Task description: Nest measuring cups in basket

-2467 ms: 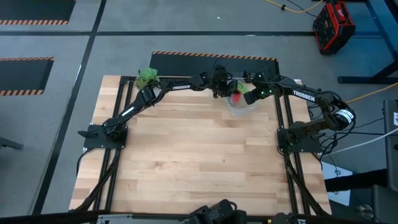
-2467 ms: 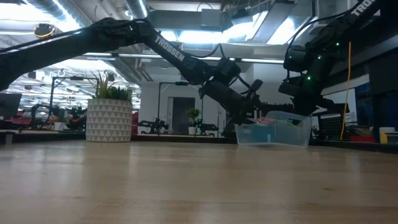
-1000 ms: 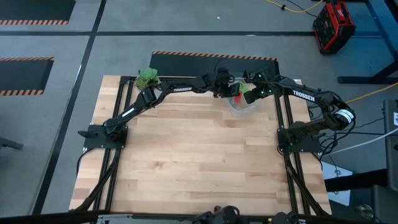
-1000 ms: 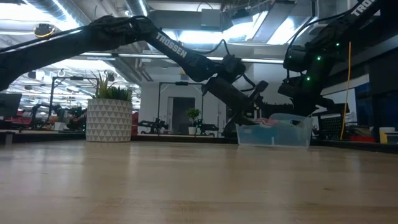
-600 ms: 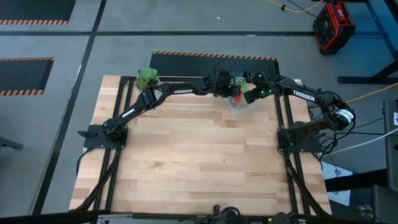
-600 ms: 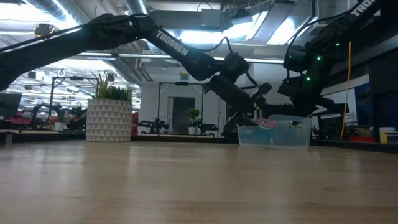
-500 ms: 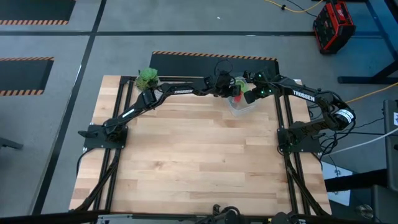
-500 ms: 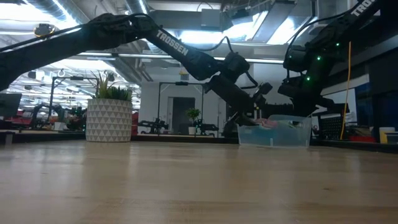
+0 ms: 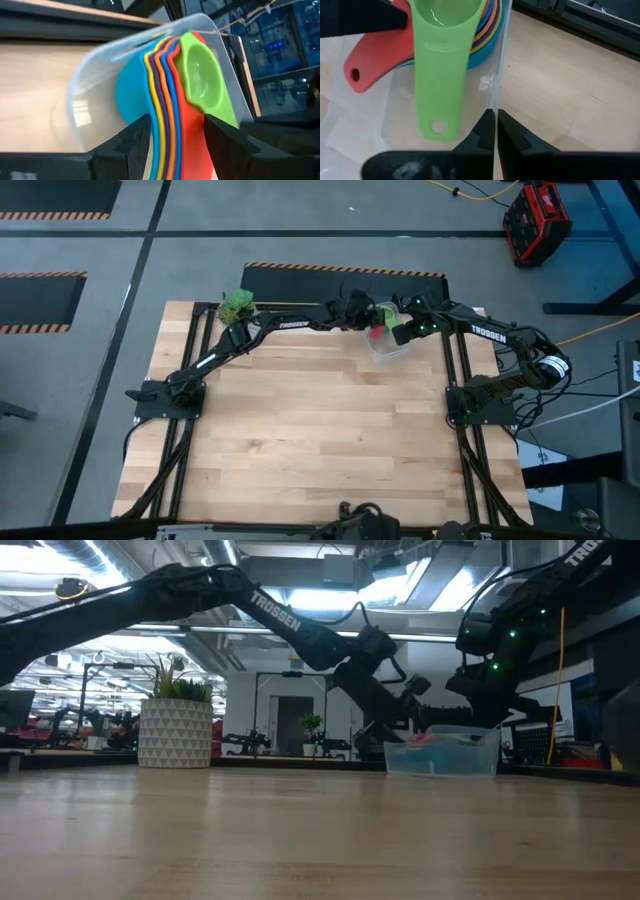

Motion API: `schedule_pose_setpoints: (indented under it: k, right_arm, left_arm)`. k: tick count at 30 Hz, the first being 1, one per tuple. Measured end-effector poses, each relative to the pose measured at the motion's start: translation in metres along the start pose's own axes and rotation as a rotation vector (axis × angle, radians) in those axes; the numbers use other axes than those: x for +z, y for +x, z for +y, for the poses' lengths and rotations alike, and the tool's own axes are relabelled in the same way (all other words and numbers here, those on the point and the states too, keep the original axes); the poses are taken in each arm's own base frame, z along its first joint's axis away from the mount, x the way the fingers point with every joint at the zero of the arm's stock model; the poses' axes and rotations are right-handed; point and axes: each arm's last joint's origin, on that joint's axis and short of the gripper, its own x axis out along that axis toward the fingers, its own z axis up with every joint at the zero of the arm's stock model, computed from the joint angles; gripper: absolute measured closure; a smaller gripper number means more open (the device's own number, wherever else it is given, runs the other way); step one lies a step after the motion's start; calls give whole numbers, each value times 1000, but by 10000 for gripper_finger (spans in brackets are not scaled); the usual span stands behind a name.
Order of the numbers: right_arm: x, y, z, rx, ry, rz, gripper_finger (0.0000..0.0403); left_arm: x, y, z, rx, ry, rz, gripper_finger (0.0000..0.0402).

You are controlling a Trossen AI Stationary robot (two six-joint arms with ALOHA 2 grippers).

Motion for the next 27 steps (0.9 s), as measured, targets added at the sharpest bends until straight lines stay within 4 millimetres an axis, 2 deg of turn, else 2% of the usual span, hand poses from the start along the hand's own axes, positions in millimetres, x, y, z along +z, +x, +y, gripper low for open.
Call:
schedule_pose_setpoints:
  k: [9,14,27]
  right_arm:
    - [-1,0,0,-3,79,14,397]
    - [-4,0,-1,-9,99,44,397]
    - [-8,-1,1,-14,153,83,397]
  left_arm:
    - [7,1,-4,-63,-1,-69,225]
    - [7,1,-5,-80,0,-53,225]
    - [11,1,-4,-71,46,-83,225]
